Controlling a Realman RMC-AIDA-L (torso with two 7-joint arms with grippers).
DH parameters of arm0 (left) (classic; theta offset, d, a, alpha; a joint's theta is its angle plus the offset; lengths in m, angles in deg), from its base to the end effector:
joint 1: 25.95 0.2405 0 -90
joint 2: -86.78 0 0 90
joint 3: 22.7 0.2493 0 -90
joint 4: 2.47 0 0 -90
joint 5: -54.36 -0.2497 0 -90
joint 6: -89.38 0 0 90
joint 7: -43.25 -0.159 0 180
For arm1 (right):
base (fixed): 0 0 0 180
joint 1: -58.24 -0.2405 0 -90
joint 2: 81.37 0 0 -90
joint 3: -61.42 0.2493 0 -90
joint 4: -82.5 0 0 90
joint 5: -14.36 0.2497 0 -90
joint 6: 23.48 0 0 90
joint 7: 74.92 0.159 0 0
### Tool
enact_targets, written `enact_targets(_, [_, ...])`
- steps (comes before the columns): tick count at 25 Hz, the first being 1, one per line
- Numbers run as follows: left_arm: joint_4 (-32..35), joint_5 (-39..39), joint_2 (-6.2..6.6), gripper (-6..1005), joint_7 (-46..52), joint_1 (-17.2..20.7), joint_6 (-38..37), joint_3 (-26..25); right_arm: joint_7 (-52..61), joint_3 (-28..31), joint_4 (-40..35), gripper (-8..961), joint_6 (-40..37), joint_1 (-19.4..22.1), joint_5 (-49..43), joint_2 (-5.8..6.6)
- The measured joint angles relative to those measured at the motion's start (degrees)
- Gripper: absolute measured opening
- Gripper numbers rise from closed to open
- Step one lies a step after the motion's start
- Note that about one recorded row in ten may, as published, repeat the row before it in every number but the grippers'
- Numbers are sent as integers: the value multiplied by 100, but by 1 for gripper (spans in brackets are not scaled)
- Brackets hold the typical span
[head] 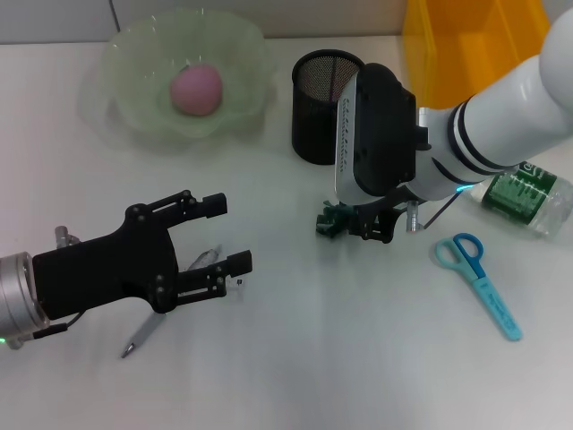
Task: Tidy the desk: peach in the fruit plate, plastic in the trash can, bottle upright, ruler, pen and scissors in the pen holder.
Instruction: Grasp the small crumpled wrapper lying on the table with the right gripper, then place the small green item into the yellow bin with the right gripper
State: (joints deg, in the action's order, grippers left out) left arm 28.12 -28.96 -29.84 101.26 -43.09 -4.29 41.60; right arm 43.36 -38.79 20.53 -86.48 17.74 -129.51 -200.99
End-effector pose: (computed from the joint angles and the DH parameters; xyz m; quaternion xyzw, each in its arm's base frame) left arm -0.2891 0.2906 -0.0329 -0.9189 -0.1274 -0.3508 0.1280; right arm 0.1477 0.4048 -0.1144 -0.9685 -0.0365 -0.2030 0.1398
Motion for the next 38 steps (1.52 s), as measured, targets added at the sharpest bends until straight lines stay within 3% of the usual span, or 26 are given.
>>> enact_targets(8, [0,0,27,784,-11,-17,7,-30,-28,27,-87,177,101,138,316,6])
enact_targets(15, [-3,5,22,785,-58,-8,8,-140,-406,180,-838,122,173,906,1090,5])
enact_targets(27, [-9,21,-18,785,-150,34,7,-164,-2426,1064,-859,58,635,2167,4730,10])
enact_targets(33, [-9,34,-43,785,-153,89,7,-165,-3658,1488,-236,47,287,2572,6556,15])
enact_targets(38, [-8,32,-51,785,-160,93,7,-165,-4795,1963,818,47,-339,2637,8012,11])
